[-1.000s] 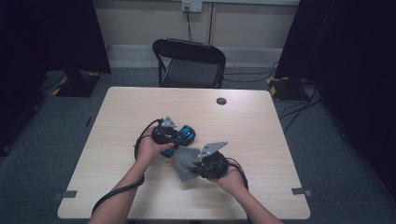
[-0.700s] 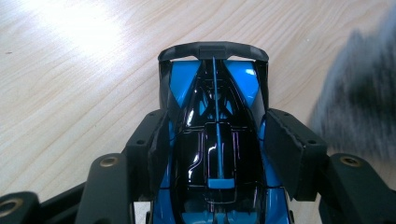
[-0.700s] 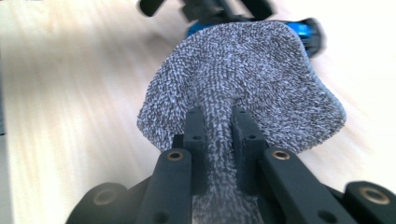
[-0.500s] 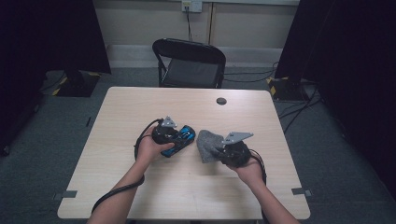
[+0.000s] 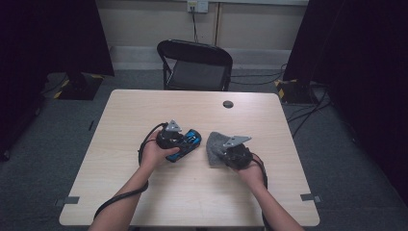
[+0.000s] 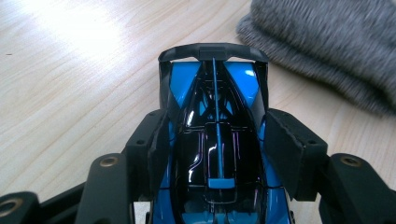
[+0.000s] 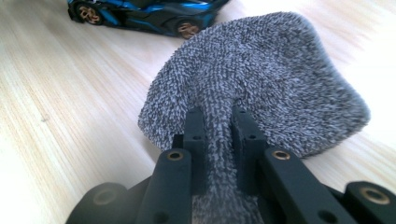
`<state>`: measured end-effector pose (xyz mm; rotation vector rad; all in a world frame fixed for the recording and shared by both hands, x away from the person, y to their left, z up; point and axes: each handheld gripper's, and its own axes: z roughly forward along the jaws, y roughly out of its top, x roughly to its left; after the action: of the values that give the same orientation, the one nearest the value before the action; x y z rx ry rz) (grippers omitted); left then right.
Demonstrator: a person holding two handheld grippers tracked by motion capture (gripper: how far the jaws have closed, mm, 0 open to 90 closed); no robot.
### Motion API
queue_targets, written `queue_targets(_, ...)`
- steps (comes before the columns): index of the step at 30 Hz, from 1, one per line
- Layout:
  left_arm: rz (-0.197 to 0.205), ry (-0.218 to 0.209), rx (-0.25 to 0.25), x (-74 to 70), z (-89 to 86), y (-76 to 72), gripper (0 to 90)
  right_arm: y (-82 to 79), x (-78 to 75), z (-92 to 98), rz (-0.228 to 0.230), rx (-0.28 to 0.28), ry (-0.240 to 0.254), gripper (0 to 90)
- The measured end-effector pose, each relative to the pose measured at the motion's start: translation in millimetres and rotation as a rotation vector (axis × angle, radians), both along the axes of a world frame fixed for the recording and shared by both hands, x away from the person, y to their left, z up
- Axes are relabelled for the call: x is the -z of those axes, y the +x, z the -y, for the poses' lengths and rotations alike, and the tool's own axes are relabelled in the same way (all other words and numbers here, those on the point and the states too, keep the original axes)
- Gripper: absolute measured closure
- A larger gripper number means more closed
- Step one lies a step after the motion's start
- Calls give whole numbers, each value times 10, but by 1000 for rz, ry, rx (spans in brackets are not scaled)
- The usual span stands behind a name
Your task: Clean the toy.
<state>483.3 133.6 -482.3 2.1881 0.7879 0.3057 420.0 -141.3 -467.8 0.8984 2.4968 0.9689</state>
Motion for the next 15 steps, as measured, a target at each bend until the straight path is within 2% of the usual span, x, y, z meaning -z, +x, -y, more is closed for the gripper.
queue_targets(5, 7, 1, -2, 1, -6, -5, 416, -27, 80, -279, -21, -58, 0, 785)
queue_targets(15, 2, -4, -7, 3, -6, -14, 415, -94, 85, -554, -50, -124, 14, 785)
